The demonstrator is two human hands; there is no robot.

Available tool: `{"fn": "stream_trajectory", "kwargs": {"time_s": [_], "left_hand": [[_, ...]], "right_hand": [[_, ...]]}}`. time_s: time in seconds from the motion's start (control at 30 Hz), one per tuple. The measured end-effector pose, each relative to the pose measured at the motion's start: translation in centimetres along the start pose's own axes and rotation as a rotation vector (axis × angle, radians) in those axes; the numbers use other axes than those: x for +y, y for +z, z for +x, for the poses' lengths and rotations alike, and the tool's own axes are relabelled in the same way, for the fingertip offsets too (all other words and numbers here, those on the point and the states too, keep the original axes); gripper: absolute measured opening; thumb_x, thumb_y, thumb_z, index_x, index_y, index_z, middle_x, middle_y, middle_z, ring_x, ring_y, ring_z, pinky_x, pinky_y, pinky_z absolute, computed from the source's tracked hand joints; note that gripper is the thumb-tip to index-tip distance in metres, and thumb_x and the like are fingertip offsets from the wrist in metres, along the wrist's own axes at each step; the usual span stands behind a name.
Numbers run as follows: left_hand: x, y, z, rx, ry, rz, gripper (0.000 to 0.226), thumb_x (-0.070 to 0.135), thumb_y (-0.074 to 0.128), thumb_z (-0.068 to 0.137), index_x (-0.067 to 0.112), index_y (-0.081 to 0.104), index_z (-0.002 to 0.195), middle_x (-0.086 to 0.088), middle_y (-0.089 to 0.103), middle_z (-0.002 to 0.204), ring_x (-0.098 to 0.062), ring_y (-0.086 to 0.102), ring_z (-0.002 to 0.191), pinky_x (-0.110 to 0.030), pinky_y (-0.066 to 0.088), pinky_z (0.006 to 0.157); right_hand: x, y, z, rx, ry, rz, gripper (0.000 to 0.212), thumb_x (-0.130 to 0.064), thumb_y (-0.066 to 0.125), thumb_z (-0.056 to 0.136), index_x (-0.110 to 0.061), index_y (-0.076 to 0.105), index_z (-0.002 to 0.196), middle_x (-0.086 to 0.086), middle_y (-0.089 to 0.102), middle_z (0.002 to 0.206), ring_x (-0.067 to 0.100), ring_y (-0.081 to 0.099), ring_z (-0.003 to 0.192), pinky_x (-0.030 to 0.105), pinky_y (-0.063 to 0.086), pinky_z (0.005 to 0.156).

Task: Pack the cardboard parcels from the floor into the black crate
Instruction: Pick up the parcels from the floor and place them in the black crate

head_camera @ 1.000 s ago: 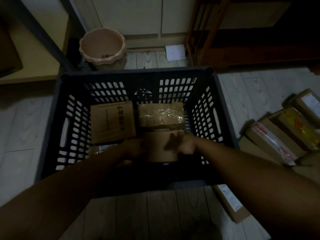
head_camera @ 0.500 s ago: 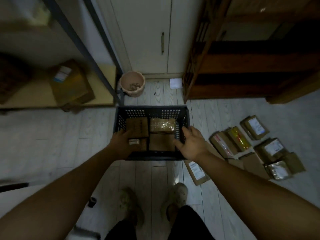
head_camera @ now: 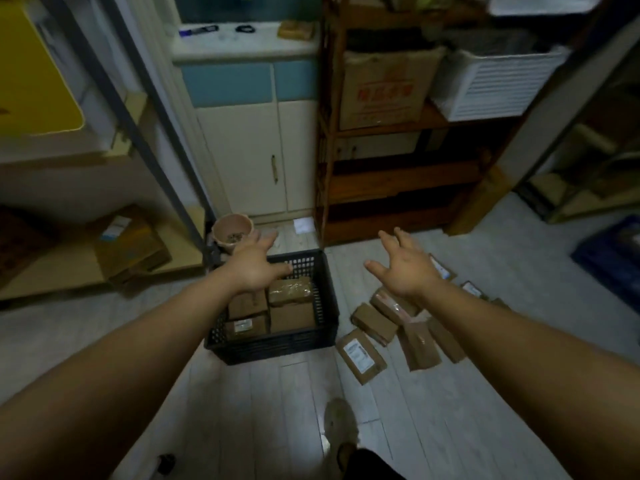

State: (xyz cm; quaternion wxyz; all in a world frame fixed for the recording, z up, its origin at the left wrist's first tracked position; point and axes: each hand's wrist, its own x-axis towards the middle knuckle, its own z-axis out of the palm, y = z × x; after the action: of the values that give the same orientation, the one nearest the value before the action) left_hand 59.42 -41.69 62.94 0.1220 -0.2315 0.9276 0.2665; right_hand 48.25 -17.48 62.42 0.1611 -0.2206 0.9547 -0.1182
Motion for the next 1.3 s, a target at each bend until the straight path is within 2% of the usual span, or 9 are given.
{"fn": "stream_trajectory", "kwargs": {"time_s": [0.13, 0.3, 0.5, 0.73, 1.03, 1.3], "left_hand": [[6.8, 0.5, -3.2, -0.020, 0.123, 0.010, 0.082, 0.049, 0.057, 0.087, 0.026, 0.010, 0.151, -0.007, 0.003, 0.160, -0.027, 0.002, 0.147, -0.041, 0.009, 0.117], [15.9, 2.9, -5.2, -0.042, 0.224, -0.013, 0.086, 0.052, 0.058, 0.085, 0.031, 0.008, 0.151, -0.005, 0.000, 0.160, -0.026, 0.002, 0.147, -0.047, 0.013, 0.119], [29.6, 9.0, -4.5, -0.078, 0.293, -0.080, 0.083, 0.050, 0.059, 0.085, 0.033, 0.010, 0.150, -0.002, 0.000, 0.160, -0.026, 0.000, 0.147, -0.043, 0.011, 0.118], [43.5, 17.6, -3.2, -0.206, 0.328, -0.114, 0.079, 0.046, 0.058, 0.088, 0.033, 0.011, 0.150, 0.000, 0.000, 0.160, -0.026, 0.002, 0.147, -0.047, 0.014, 0.118], [49.9, 24.3, 6.1, -0.261, 0.222, -0.090, 0.079, 0.045, 0.057, 0.089, 0.030, 0.011, 0.151, -0.003, 0.000, 0.160, -0.026, 0.002, 0.147, -0.043, 0.013, 0.117], [58.4, 28.8, 17.0, -0.318, 0.143, -0.270, 0.078, 0.038, 0.060, 0.089, 0.024, 0.015, 0.151, -0.005, 0.009, 0.159, -0.027, 0.018, 0.144, -0.039, 0.025, 0.112]], "right_hand": [[4.7, -3.8, -4.8, 0.087, 0.083, 0.010, 0.075, -0.059, 0.041, 0.093, -0.027, 0.011, 0.153, 0.003, 0.002, 0.161, 0.025, 0.006, 0.147, 0.041, 0.014, 0.119], [12.5, -8.2, -9.2, 0.181, 0.090, -0.014, 0.073, -0.057, 0.042, 0.093, -0.027, 0.013, 0.153, 0.003, 0.005, 0.161, 0.025, 0.009, 0.147, 0.042, 0.017, 0.118], [26.3, -13.1, -13.1, 0.183, 0.177, -0.035, 0.074, -0.058, 0.041, 0.093, -0.025, 0.014, 0.153, 0.005, 0.005, 0.161, 0.025, 0.008, 0.147, 0.038, 0.015, 0.117], [40.5, -17.1, -15.8, 0.104, 0.240, -0.059, 0.074, -0.058, 0.040, 0.094, -0.025, 0.011, 0.153, 0.005, 0.004, 0.161, 0.026, 0.008, 0.147, 0.037, 0.014, 0.117], [51.6, -17.5, -8.1, 0.015, 0.246, 0.021, 0.074, -0.058, 0.039, 0.094, -0.023, 0.011, 0.153, 0.008, 0.003, 0.161, 0.025, 0.009, 0.147, 0.035, 0.012, 0.117], [60.7, -19.3, 1.7, -0.094, 0.319, 0.051, 0.075, -0.058, 0.039, 0.094, -0.021, 0.012, 0.153, 0.009, 0.003, 0.161, 0.026, 0.008, 0.147, 0.039, 0.014, 0.119]]}}
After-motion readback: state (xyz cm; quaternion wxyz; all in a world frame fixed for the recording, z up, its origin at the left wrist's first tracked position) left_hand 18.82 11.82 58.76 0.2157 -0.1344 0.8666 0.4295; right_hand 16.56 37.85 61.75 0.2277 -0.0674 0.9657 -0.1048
